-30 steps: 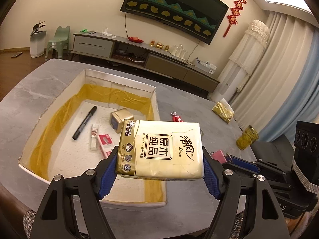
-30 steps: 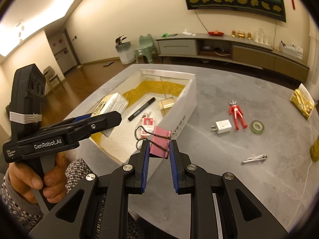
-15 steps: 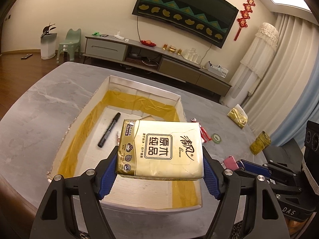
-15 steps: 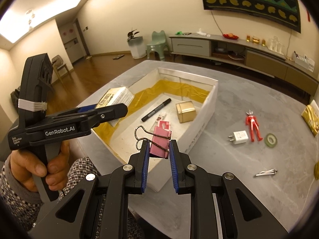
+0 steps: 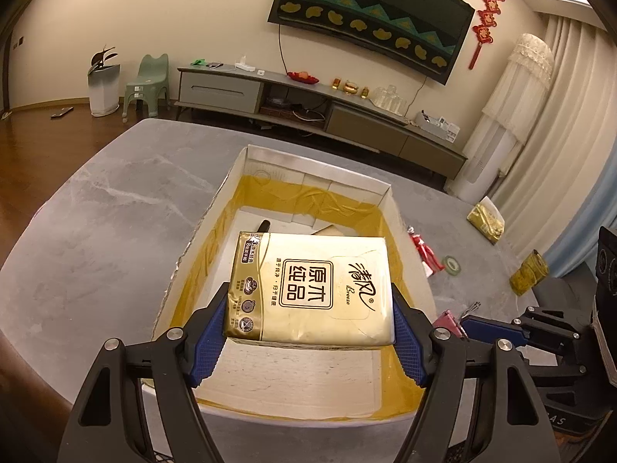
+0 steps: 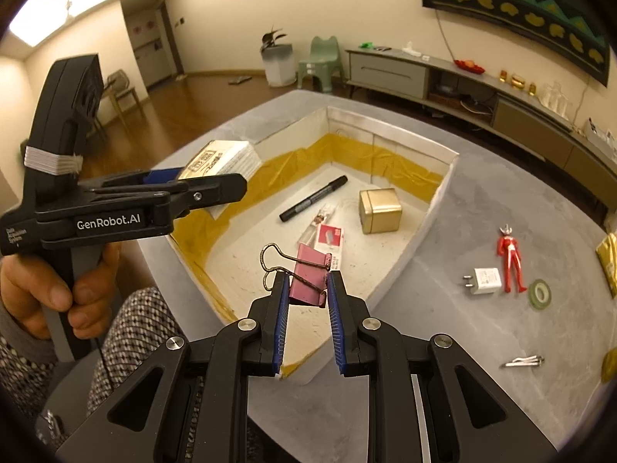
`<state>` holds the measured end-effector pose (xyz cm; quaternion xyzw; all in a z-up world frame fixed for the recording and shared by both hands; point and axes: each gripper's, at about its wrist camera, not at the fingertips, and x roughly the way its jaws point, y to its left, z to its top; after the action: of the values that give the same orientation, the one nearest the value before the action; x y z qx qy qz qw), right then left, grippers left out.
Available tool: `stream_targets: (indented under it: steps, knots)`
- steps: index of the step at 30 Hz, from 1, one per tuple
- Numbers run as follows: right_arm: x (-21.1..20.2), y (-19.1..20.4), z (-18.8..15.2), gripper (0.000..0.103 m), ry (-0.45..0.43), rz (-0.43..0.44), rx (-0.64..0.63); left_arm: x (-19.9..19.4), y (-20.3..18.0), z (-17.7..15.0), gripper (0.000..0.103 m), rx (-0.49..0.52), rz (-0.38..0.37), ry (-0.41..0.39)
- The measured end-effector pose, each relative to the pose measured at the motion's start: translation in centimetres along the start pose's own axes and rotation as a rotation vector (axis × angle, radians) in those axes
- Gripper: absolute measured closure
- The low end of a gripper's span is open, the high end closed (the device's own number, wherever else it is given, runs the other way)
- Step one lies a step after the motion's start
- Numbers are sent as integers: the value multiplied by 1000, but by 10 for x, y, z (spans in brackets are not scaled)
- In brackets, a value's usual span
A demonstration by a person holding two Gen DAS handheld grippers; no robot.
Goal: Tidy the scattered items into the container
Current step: 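Carry the tissue pack with the left tool while the right tool carries the binder clip over the box, then open the left tool to drop the tissue pack while the right tool drops the binder clip, then withdraw both open tools from the box toward the table items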
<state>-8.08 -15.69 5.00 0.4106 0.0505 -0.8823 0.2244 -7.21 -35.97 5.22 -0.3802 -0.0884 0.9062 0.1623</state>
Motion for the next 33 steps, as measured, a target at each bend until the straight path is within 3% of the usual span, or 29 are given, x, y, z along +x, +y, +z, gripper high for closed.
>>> stream_targets:
  steps: [11,17,24,33]
  knots:
    - [49,13,16,81,117,-8,-95,29,9,-3,28,38,35,96]
    - [71,3,26,80,170,7,-50,43,22,0,27,12,55,134]
    - [80,-6,26,80,187,23,-1,47,38,1,26,-35,48,143]
    - [80,2,25,80,199,33,-11,44,33,-1,26,-19,27,149]
